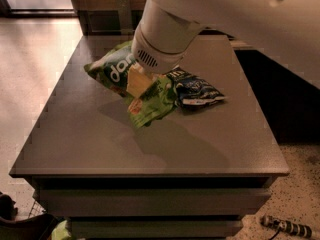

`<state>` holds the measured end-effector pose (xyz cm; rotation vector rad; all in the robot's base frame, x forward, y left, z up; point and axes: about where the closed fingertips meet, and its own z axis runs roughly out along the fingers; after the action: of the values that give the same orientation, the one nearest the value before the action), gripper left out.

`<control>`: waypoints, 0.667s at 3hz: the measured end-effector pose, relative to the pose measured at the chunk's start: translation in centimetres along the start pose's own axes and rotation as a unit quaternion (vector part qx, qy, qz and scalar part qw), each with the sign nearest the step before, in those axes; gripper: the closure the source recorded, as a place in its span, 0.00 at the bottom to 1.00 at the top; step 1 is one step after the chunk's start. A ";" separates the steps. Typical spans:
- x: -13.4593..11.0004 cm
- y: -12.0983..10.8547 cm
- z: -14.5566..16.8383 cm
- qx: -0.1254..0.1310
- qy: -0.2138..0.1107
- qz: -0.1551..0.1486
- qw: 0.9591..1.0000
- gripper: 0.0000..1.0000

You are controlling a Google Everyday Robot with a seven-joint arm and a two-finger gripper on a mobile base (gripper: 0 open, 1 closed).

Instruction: Move green rice chip bag near pepsi can

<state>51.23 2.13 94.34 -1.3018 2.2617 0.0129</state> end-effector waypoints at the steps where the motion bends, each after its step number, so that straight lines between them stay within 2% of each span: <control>1: -0.1 -4.5 -2.5 0.040 0.004 0.022 0.999 1.00; 2: -0.2 -9.8 -4.1 0.077 -0.002 0.056 0.995 1.00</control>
Offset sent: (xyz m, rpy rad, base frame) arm 0.1157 -0.1093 0.0962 0.0083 -0.1571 -0.2944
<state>57.39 -4.03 100.39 -1.0939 2.2810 -0.1158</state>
